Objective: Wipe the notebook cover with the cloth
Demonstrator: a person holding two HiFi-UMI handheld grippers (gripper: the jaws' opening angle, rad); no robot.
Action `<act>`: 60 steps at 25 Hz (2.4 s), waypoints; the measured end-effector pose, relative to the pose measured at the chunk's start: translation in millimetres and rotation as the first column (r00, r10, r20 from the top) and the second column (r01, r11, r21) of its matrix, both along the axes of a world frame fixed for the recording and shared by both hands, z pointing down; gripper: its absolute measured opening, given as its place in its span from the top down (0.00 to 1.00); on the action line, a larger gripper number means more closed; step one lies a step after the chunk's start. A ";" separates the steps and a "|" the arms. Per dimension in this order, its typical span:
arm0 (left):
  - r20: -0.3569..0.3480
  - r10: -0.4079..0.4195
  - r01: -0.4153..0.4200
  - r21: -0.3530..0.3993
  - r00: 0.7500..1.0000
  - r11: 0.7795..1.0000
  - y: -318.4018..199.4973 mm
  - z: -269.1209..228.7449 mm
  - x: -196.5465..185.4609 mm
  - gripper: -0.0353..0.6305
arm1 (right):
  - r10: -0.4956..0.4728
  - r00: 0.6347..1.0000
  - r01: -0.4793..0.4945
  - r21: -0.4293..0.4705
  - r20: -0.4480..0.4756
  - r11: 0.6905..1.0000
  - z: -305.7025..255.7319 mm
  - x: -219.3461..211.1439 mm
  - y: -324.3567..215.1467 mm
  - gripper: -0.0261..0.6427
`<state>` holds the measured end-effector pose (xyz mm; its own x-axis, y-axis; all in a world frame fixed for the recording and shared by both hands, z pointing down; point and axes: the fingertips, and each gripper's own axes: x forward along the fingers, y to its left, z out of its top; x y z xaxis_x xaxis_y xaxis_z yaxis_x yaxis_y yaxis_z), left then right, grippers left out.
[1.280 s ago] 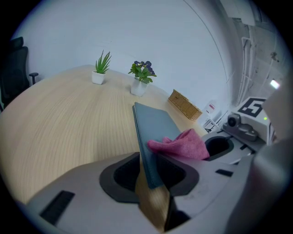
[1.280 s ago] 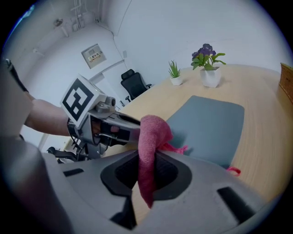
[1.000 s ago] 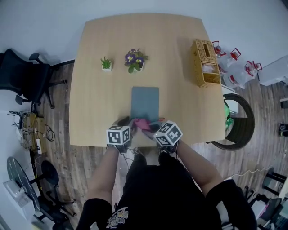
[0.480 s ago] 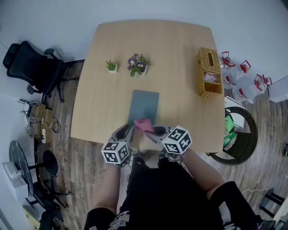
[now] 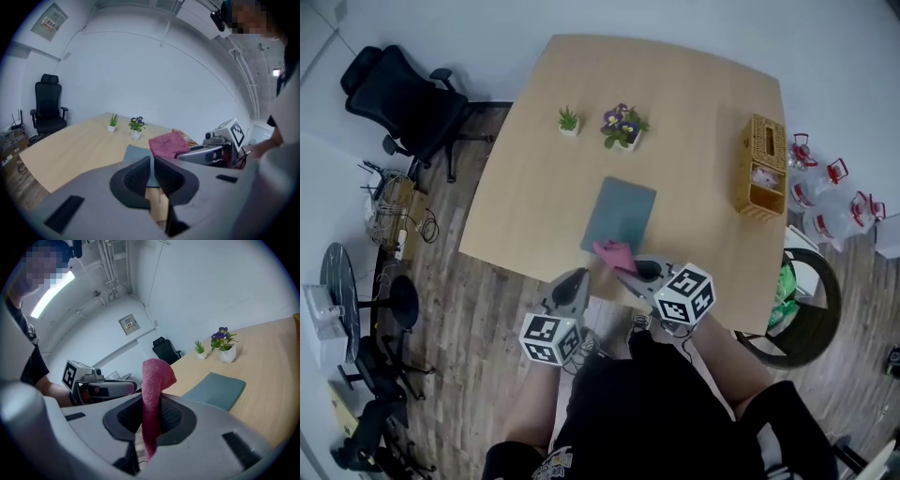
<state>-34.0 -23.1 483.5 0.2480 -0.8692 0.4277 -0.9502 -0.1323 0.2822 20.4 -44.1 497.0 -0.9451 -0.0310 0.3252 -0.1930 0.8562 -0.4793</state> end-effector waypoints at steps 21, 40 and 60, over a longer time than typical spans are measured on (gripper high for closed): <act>-0.075 0.180 -0.177 0.042 0.981 0.983 134.7 -9.3 -21.7 0.92 | 0.203 0.978 -0.195 0.122 -0.057 0.973 -29.4 -23.6 129.8 0.87; -0.077 0.245 -0.237 0.099 0.967 0.966 173.9 -32.9 18.9 0.92 | 0.257 0.962 -0.236 0.191 -0.090 0.953 -45.7 18.1 168.3 0.87; -0.027 0.164 -0.162 0.082 0.986 0.983 160.2 -47.3 118.9 0.92 | 0.170 0.985 -0.165 0.177 -0.013 0.970 -58.0 108.2 153.6 0.87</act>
